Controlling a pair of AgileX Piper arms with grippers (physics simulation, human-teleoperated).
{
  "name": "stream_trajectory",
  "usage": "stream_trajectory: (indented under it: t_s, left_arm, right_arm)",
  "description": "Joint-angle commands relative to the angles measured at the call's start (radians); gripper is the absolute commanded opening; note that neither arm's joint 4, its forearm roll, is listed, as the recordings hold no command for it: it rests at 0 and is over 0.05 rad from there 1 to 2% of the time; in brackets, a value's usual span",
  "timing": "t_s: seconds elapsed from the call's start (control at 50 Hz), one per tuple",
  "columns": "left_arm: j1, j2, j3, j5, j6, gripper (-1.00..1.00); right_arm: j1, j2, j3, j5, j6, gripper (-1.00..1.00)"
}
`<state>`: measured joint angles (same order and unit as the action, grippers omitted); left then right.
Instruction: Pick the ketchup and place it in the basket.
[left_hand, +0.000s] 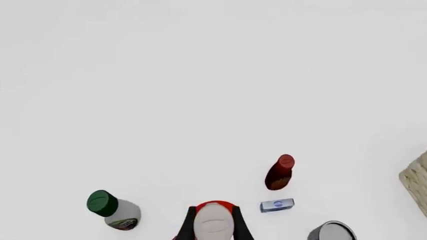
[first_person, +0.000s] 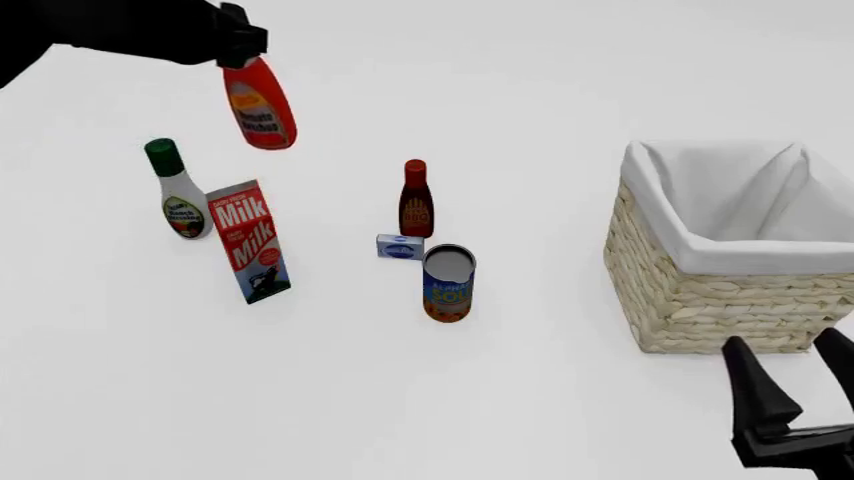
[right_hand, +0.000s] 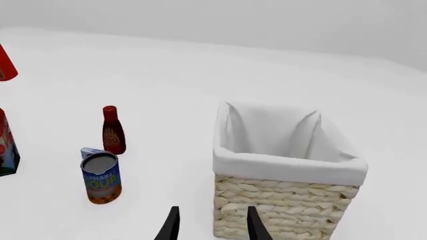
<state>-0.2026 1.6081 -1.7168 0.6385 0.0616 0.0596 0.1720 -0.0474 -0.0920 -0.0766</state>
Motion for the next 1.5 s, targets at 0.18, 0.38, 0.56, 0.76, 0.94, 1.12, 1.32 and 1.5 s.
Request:
stream_trajectory:
  t_s: [0.18, 0.38, 0.56, 0.76, 0.94, 1.12, 1.32, 1.5]
  left_arm:
    - [-0.001, -0.226, 0.201, -0.009, 0.066, -1.00]
    - [-0.068, -0.299, 0.291, 0.014, 0.070, -1.00]
    - [-0.086, -0.341, 0.295, 0.056, 0.094, -1.00]
    - [-0.119, -0.382, 0.347, 0.071, 0.102, -1.00]
    - [-0.195, -0.411, 0.384, 0.092, 0.085, -1.00]
    - [-0.217, -0.435, 0.389, 0.102, 0.079, -1.00]
    - [-0.242, -0.459, 0.404, 0.112, 0.074, -1.00]
    - [-0.287, -0.484, 0.423, 0.121, 0.065, -1.00]
  right_arm:
    - [0.171, 0.048, -0.125, 0.088, -0.072, 1.00]
    - [0.317, 0.212, -0.205, 0.038, -0.094, 1.00]
    - [0.430, 0.309, -0.280, 0.027, -0.088, 1.00]
    - [0.525, 0.406, -0.339, -0.009, -0.085, 1.00]
    - [0.601, 0.474, -0.401, -0.023, -0.072, 1.00]
    - [0.679, 0.588, -0.453, -0.078, -0.065, 1.00]
    - [0.743, 0.661, -0.494, -0.112, -0.096, 1.00]
    - [0.799, 0.725, -0.550, -0.100, -0.104, 1.00]
